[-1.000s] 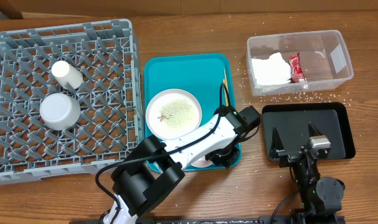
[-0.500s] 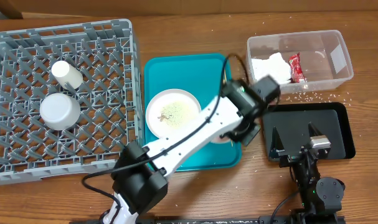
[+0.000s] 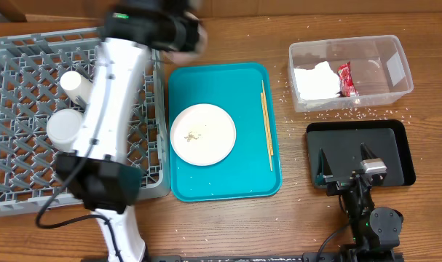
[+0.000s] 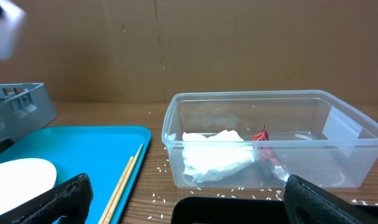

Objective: Sort waste into correct bins and load items into the dishwasher
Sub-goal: 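Lift the pink bowl and carry it to the back of the rack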

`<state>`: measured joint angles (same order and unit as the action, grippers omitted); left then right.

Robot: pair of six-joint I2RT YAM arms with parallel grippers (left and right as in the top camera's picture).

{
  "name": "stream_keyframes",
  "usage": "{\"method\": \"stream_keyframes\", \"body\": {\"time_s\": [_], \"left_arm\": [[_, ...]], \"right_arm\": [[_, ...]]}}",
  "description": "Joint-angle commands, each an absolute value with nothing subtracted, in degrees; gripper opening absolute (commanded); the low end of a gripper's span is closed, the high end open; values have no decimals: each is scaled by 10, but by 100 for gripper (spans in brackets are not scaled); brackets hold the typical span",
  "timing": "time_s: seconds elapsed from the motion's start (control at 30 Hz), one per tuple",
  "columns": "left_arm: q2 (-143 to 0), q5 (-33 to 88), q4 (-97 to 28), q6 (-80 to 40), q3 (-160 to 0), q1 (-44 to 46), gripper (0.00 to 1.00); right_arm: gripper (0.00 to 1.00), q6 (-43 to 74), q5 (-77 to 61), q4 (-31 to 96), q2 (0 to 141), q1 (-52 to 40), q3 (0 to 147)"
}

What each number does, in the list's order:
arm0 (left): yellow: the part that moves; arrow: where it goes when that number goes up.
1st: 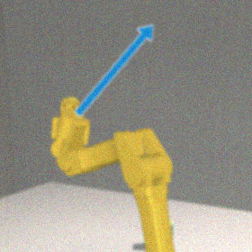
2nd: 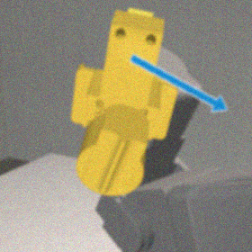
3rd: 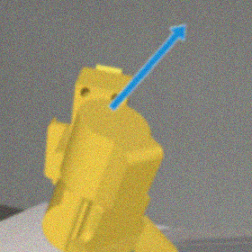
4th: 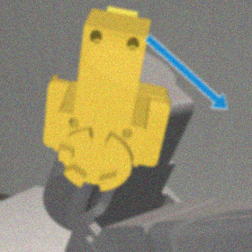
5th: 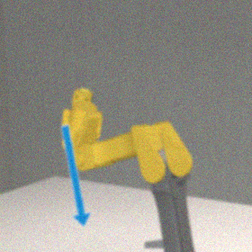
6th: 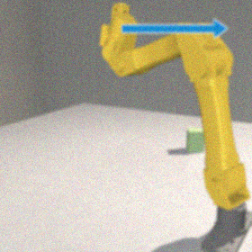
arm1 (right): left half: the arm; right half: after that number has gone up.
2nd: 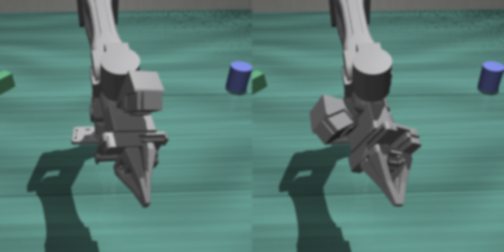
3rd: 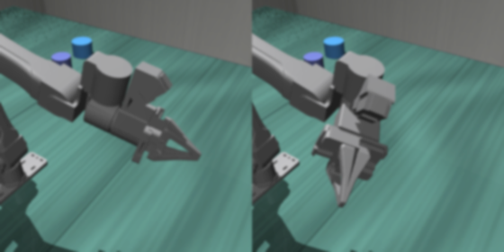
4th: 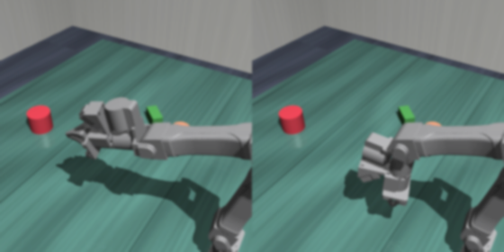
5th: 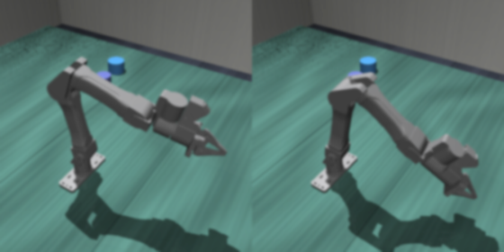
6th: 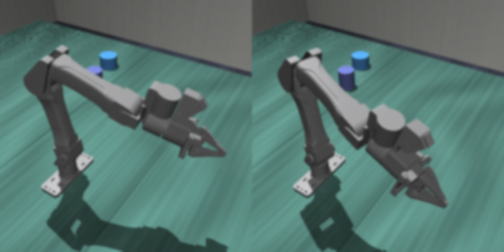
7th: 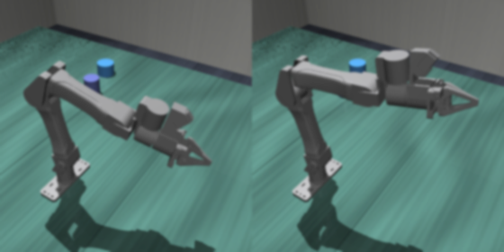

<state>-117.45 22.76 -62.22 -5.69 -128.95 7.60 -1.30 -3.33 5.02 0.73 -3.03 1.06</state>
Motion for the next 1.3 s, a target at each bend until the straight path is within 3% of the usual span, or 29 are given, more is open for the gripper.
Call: {"method": "stream_keyframes", "body": {"time_s": [0.0,0.47,0.67,0.8,1.27], "left_arm": [[-1169,356,-558,-39,-1284,-17,4],[-1169,460,-357,-40,-1124,-227,4],[-1170,595,-218,-36,-1054,-290,4],[-1174,642,-157,-36,-1028,-301,4],[-1269,793,-158,13,-1027,-244,4]], "right_arm": [[100,-13,-26,46,2,-28,5],[100,-13,-26,46,2,-28,5],[100,-13,-26,47,2,-28,5],[100,-13,-26,47,2,-28,5],[100,-13,-26,47,2,-28,5]]}}
